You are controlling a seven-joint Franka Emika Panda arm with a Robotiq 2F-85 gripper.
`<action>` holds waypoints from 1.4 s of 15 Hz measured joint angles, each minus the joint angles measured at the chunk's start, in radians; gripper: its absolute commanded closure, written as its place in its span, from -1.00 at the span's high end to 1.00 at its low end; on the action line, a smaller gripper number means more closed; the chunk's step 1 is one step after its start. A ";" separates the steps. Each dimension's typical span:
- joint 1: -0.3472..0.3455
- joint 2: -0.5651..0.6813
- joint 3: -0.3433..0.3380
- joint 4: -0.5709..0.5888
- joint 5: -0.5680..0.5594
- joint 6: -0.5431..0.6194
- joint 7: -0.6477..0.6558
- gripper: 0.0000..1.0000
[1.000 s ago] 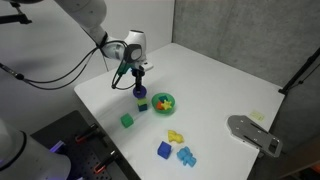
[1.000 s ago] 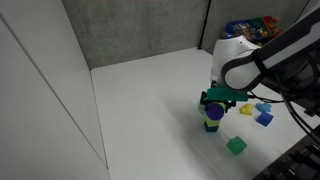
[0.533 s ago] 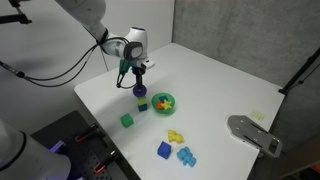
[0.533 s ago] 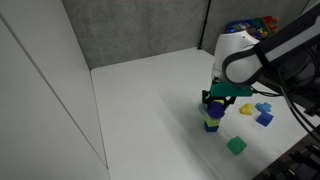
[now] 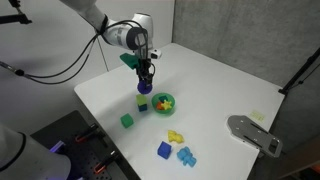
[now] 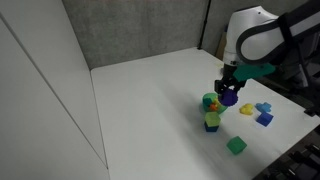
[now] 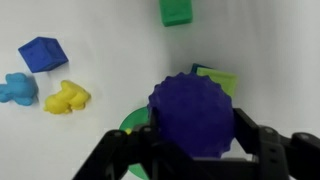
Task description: Put the purple ball on the right side of the table
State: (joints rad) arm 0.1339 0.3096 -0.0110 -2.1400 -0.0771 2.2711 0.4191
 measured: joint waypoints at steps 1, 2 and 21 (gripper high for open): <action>-0.014 -0.011 -0.003 -0.005 -0.013 0.000 -0.058 -0.06; -0.028 -0.020 -0.006 -0.009 -0.026 0.000 -0.114 -0.06; -0.150 -0.035 -0.018 -0.012 -0.088 0.059 -0.610 -0.06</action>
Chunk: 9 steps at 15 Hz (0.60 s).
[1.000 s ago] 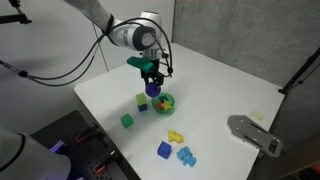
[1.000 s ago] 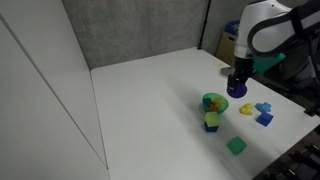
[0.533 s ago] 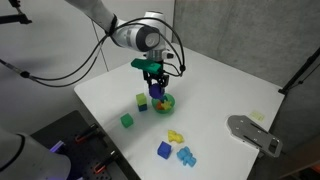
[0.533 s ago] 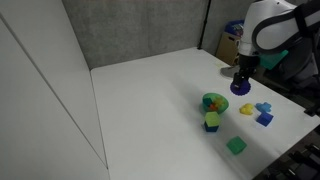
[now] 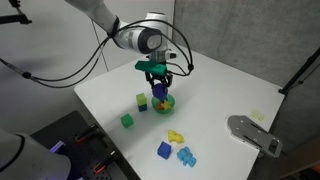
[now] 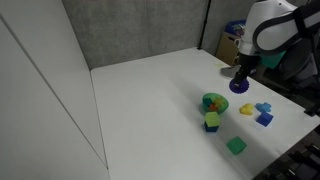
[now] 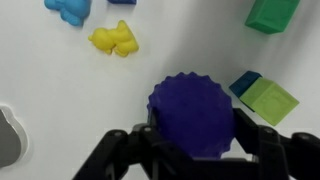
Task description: Put the purple ball on the right side of the table
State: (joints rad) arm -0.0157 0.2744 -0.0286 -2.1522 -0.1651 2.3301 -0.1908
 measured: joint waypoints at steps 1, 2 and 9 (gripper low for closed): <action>-0.013 0.002 0.000 0.000 0.000 0.018 -0.049 -0.06; -0.029 0.006 0.000 0.000 0.000 0.036 -0.101 -0.06; -0.165 0.063 0.006 0.027 0.074 0.108 -0.503 -0.06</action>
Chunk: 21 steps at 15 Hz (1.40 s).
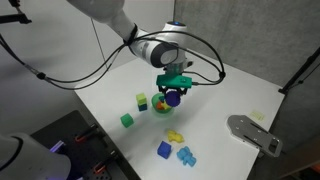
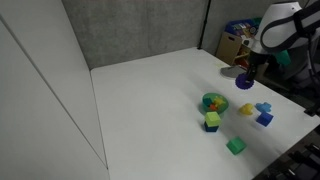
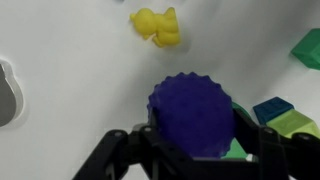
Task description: Put the purple ball on the right side of the table
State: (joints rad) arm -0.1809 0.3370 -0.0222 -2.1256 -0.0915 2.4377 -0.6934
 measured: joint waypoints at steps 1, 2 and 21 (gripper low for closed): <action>-0.018 0.014 0.000 0.011 0.005 0.000 -0.048 -0.06; -0.035 0.029 0.000 0.024 0.005 -0.002 -0.092 -0.06; -0.089 0.116 -0.021 0.105 -0.010 0.022 -0.351 -0.06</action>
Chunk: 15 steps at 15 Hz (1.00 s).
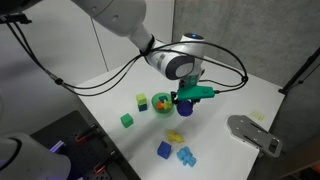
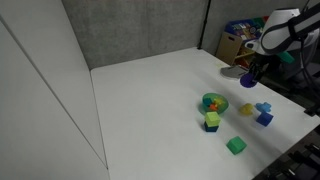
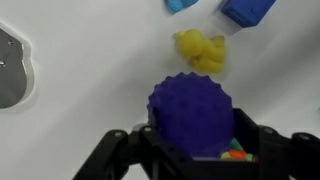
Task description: Put the purple ball on the right side of the table
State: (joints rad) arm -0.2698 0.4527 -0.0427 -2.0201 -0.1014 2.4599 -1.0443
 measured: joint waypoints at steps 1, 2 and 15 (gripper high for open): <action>-0.011 0.010 0.003 0.008 0.005 0.012 -0.033 -0.06; -0.025 0.022 0.008 0.017 0.016 0.025 -0.069 -0.06; -0.122 0.267 0.000 0.231 0.073 0.055 -0.251 0.88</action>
State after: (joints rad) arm -0.3917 0.7196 -0.0422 -1.7890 -0.0283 2.5145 -1.2949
